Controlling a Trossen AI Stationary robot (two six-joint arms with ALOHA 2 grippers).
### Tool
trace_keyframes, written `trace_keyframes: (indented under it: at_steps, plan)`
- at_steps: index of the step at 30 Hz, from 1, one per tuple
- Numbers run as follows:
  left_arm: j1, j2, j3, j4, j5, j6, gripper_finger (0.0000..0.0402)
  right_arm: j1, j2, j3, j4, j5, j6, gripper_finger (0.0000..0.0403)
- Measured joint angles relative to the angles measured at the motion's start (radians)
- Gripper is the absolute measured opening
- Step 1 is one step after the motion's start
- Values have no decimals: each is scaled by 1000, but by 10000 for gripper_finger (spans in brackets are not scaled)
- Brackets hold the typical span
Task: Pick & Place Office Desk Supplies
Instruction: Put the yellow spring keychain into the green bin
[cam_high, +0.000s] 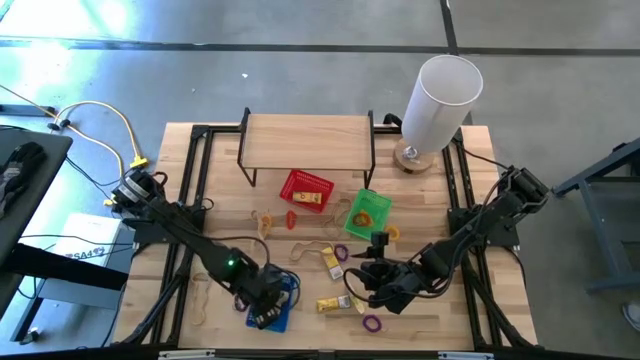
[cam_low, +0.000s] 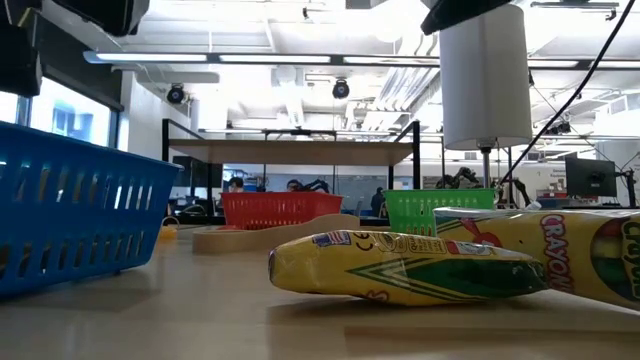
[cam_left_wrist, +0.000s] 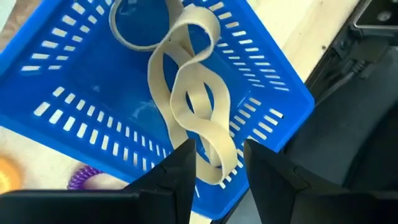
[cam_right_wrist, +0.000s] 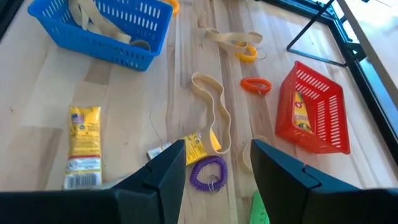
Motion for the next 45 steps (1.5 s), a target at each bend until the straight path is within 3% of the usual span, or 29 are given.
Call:
trace_keyframes:
  at_steps: [6, 16, 23, 34, 41, 45]
  plan:
    - [20, -64, 0, -34, -2, 118, 129, -24, 0, -34, 14, -3, -2, 168]
    - [15, -225, 2, -199, -257, 167, 129, -60, 0, -56, 39, -43, 0, 168]
    - [37, -233, 2, -329, -381, 263, 129, -60, 0, -56, 39, -46, 0, 168]
    - [110, -233, 2, -530, -681, 441, 129, -60, 0, -56, 39, -47, 0, 168]
    - [161, -233, 2, -598, -717, 452, 129, -60, 0, -56, 36, -47, 0, 168]
    - [199, -233, 2, -600, -714, 535, 129, -60, 0, -56, 36, -47, 0, 168]
